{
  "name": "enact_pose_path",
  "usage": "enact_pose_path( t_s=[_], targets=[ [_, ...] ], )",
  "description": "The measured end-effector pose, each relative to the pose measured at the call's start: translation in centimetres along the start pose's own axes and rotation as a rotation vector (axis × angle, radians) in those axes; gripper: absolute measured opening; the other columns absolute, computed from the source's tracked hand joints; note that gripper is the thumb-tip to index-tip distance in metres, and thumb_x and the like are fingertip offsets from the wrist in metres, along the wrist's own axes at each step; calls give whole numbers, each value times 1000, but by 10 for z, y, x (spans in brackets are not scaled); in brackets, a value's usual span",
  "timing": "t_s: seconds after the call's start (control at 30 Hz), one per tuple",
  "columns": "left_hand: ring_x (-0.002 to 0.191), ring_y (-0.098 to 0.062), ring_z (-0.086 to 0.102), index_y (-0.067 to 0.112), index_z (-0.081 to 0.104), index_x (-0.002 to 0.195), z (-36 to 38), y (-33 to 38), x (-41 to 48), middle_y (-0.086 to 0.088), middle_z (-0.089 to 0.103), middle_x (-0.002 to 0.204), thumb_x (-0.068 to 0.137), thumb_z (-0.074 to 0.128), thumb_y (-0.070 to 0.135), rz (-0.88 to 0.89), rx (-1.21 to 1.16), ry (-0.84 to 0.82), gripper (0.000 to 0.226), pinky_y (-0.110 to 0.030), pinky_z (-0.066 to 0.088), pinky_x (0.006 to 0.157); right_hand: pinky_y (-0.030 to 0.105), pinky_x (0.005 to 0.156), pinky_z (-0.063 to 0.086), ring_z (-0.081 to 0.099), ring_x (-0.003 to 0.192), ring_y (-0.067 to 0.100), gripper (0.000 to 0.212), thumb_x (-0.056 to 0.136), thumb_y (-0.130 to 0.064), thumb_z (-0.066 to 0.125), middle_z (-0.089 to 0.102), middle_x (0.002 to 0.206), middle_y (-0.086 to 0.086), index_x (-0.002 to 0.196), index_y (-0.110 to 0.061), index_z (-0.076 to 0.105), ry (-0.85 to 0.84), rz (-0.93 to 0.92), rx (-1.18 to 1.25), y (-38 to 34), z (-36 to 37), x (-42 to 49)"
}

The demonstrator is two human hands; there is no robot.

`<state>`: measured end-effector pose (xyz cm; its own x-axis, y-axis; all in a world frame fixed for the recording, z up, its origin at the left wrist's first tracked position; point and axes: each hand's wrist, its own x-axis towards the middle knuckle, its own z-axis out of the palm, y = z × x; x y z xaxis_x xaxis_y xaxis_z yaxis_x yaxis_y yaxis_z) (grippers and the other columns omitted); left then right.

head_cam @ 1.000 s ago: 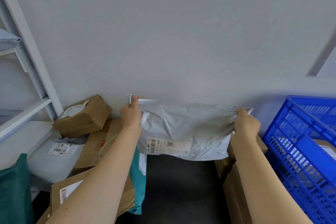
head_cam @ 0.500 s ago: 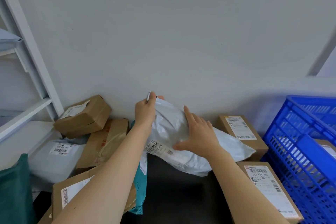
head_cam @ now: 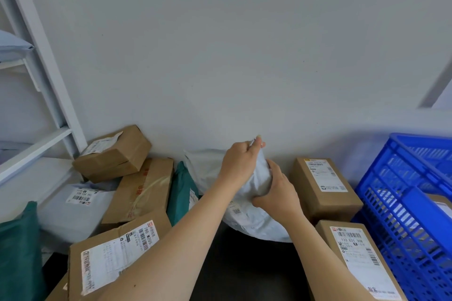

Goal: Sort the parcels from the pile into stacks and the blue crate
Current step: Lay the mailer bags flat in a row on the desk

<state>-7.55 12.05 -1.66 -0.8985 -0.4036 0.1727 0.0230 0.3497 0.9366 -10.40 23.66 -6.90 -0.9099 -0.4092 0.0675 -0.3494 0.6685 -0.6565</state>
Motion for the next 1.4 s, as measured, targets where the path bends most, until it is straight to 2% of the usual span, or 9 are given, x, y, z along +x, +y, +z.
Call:
enact_pose_path(
  t_s=[0.1, 0.17, 0.23, 0.43, 0.7, 0.9, 1.03, 1.17, 1.4],
  targets=[
    [106, -30, 58, 17, 69, 114, 7, 2, 2, -15, 56, 130, 102, 37, 39, -9, 30, -65, 40, -30, 44, 88, 36, 85, 48, 52, 115, 20, 97, 68, -18, 73, 48, 134, 1, 149, -27, 21, 10, 48, 17, 7, 0, -1],
    [92, -16, 53, 25, 62, 99, 9, -2, 2, 5, 50, 95, 101, 37, 46, 21, -14, -146, 33, -19, 39, 79, 35, 82, 48, 53, 111, 19, 95, 68, -19, 73, 49, 131, 0, 148, -28, 22, 11, 69, 36, 13, -1, -2],
    [97, -3, 49, 29, 59, 105, 8, -8, -1, 8, 55, 105, 101, 39, 43, 55, -143, -123, 24, -12, 35, 82, 33, 77, 46, 54, 104, 17, 90, 70, -21, 72, 52, 126, -2, 146, -30, 25, 22, 99, 64, 19, -3, -3],
    [139, -13, 30, 17, 35, 146, -16, -61, 0, 1, 33, 150, 96, 54, 17, -127, -248, 436, 54, -30, 25, 114, 28, 73, 41, 51, 94, 14, 65, 84, -22, 65, 57, 121, -3, 142, -24, 35, 41, 139, 51, 33, -7, -2],
    [134, -19, 41, 32, 24, 151, -17, -91, 0, 4, 38, 151, 100, 47, 26, -373, -536, 167, 56, -45, 30, 114, 24, 64, 38, 51, 81, 12, 30, 86, -19, 67, 55, 88, -9, 111, -15, 50, 161, 191, 78, 45, 1, -1],
    [105, -14, 60, 14, 34, 147, -30, -67, 9, -7, 58, 132, 98, 51, 17, -296, -491, 192, 52, -25, 38, 95, 15, 53, 35, 49, 64, 16, 15, 94, -13, 53, 55, 68, -1, 80, -8, 52, 339, 150, 224, 49, -8, 4],
    [102, 6, 60, 15, 52, 136, -31, -54, 10, 10, 65, 109, 90, 64, 12, -194, -413, 149, 48, -5, 42, 78, 32, 68, 37, 50, 77, 20, 22, 100, -24, 47, 57, 79, 6, 89, -6, 55, 415, 249, 395, 45, -19, 15],
    [127, -16, 47, 26, 27, 150, -28, -67, 6, 1, 43, 145, 72, 75, 51, -375, -352, -39, 95, -30, 38, 99, 34, 74, 36, 50, 80, 20, 20, 101, -26, 45, 55, 79, 1, 93, -10, 54, 428, 357, 463, 49, -24, 22],
    [106, -21, 66, 23, 55, 125, -21, -86, 1, -3, 70, 113, 40, 86, 65, -482, -437, -285, 100, -41, 48, 99, 39, 81, 43, 55, 93, 27, 26, 99, -29, 48, 62, 92, 8, 100, -6, 62, 410, 472, 492, 48, -30, 28]
  ],
)
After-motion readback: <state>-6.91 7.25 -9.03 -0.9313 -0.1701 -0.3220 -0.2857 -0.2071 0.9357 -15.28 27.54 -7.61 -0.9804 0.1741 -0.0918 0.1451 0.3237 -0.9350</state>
